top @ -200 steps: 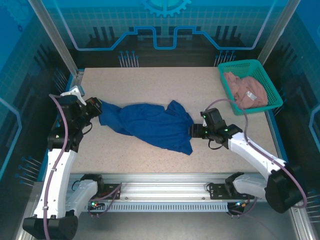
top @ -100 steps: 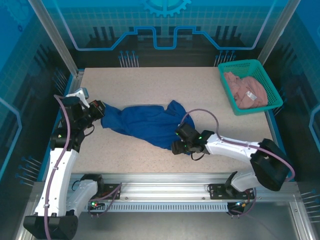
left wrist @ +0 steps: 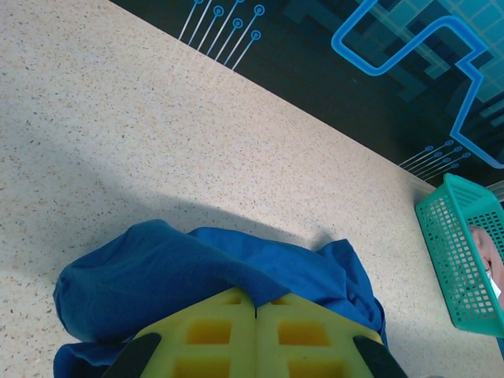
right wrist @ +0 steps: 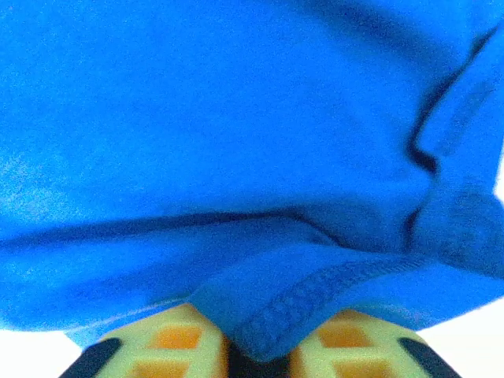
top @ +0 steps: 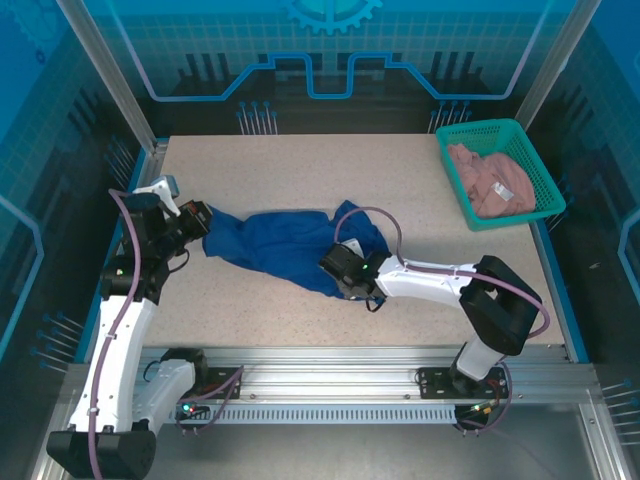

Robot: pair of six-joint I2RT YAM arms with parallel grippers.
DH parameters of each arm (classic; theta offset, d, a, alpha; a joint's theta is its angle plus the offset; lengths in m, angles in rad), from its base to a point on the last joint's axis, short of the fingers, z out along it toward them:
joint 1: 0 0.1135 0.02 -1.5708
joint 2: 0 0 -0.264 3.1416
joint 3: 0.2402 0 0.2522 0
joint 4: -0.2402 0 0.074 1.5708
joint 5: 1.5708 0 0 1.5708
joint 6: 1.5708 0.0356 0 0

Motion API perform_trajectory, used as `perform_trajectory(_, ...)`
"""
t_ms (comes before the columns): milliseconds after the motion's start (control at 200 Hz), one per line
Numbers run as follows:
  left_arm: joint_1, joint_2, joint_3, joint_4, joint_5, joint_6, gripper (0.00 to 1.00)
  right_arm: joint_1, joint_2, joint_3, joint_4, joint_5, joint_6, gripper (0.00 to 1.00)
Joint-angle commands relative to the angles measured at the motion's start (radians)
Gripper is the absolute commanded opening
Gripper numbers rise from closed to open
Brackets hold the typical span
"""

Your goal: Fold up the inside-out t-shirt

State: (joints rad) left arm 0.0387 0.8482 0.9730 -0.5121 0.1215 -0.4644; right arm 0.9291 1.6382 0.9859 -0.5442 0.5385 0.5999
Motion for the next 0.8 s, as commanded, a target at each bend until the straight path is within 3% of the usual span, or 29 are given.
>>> perform_trajectory(0,0.018,-0.002,0.015,-0.013,-0.011,0.030,0.00,-0.026,-0.055,0.011,-0.103,0.120,-0.046,0.12)
perform_trajectory(130,0.036,0.013,0.037,-0.042,-0.007,0.034,0.00,-0.130,-0.159,-0.040,-0.101,0.054,-0.067,0.07)
perform_trajectory(385,0.040,0.029,0.041,-0.045,0.011,0.039,0.00,-0.412,-0.270,-0.162,0.001,-0.317,-0.093,0.18)
perform_trajectory(580,0.040,0.040,0.038,-0.039,0.028,0.041,0.00,-0.466,-0.298,-0.182,-0.042,-0.335,-0.109,0.34)
perform_trajectory(795,0.040,0.045,0.032,-0.029,0.042,0.038,0.00,-0.460,-0.337,-0.201,-0.044,-0.338,-0.110,0.40)
